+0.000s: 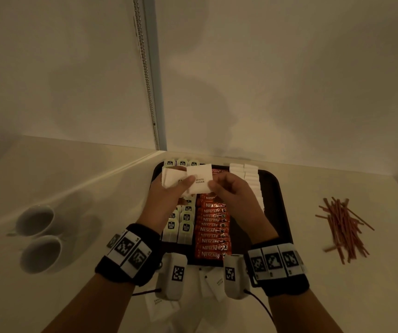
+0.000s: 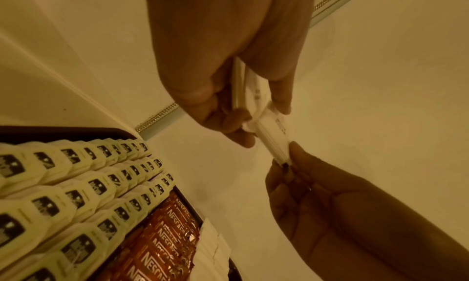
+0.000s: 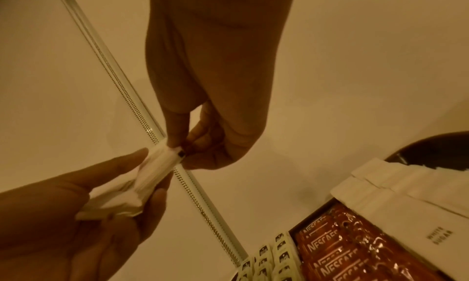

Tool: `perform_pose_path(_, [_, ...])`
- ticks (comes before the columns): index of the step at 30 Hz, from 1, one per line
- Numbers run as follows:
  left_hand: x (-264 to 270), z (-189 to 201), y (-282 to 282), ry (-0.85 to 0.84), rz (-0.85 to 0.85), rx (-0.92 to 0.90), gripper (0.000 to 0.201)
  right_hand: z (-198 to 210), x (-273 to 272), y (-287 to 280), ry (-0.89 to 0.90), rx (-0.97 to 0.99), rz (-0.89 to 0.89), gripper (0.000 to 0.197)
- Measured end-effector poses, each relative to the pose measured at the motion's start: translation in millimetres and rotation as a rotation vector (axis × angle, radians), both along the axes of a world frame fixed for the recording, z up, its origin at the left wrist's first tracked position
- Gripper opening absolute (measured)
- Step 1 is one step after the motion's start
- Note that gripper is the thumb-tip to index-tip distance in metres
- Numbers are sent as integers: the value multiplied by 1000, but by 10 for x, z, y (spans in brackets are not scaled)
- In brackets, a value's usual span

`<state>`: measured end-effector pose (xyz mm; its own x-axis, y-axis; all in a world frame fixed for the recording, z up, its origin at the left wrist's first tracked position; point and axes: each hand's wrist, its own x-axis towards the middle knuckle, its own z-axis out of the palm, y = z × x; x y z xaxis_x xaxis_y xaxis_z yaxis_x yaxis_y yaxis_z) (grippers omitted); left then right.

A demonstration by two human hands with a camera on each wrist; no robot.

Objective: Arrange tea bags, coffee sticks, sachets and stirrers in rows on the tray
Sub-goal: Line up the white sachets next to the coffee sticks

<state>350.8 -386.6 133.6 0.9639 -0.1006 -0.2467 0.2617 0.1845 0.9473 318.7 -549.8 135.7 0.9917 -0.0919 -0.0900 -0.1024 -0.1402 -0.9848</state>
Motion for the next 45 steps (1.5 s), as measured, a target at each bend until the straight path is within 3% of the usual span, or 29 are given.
perform_pose_path(3, [-39, -5, -4, -4, -18, -72, 28, -54, -19, 6, -46, -19, -80, 2])
perform_pose_path(9, [-46, -19, -51, -55, -10, -18, 30, -87, -97, 12, -84, 37, -121, 11])
perform_pose_path(12, [-62, 3, -93, 59, -21, -114, 18, -117, -119, -65, -73, 114, -151, 8])
perform_pose_path(16, [-89, 6, -72, 199, -21, -322, 25, -294, -158, -417, -33, 190, -320, 9])
perform_pose_path(18, [-102, -6, -46, 239, -9, -362, 26, -505, -195, -633, 44, 76, -417, 3])
perform_pose_path(20, [-109, -15, -34, 266, -3, -398, 25, -753, -222, -814, 169, -98, -484, 13])
perform_pose_path(23, [-127, -31, -20, 301, -5, -443, 25, -1048, -258, -948, 341, -329, -463, 18])
perform_pose_path(27, [-150, -44, -23, 350, -44, -471, 32, -1230, -252, -910, 468, -368, -413, 25])
perform_pose_path(38, [-112, -56, 44, 382, -30, -510, 36, -1327, -97, -857, 440, -483, -450, 17])
perform_pose_path(45, [-91, -54, 3, 332, 17, -336, 13, -1133, -57, -736, 275, -451, -470, 18])
